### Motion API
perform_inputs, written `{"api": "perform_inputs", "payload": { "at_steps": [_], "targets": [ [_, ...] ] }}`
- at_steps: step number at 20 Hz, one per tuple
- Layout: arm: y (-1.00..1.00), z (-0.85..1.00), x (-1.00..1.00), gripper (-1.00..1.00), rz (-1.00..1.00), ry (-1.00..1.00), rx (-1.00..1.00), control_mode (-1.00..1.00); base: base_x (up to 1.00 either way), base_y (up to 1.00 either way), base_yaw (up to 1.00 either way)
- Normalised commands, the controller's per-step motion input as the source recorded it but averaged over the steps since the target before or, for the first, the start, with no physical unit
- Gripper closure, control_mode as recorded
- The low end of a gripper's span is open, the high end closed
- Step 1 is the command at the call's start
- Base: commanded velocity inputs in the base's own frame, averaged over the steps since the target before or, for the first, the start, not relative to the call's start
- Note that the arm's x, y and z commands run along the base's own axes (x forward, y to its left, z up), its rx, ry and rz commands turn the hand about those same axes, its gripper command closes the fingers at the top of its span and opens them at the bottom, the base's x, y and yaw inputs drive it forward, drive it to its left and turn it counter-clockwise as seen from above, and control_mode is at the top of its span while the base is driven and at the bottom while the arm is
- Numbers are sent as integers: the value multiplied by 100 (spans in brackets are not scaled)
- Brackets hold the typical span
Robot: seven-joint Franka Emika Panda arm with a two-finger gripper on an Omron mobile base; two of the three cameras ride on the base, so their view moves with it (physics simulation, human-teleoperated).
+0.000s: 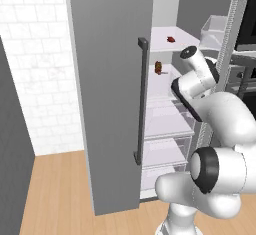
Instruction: Take the strawberry from the fridge and place it on top of the pancake, located on the dining counter.
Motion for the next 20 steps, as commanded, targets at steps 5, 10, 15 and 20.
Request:
{"api": "perform_inputs", "payload": {
  "at_steps": [5, 10, 15, 20],
  "targets": [
    [-94, 0, -48, -100, -5, -4, 0, -100, 0, 0, 0],
    [-78, 0, -30, -100, -6, -8, 0, -100, 0, 0, 0],
    [-56, 1, 0, -100, -2, -1, 0, -100, 0, 0, 0],
    [-39, 0, 19, -100, 0, 0, 0, -100, 0, 0, 0]
  ]
}}
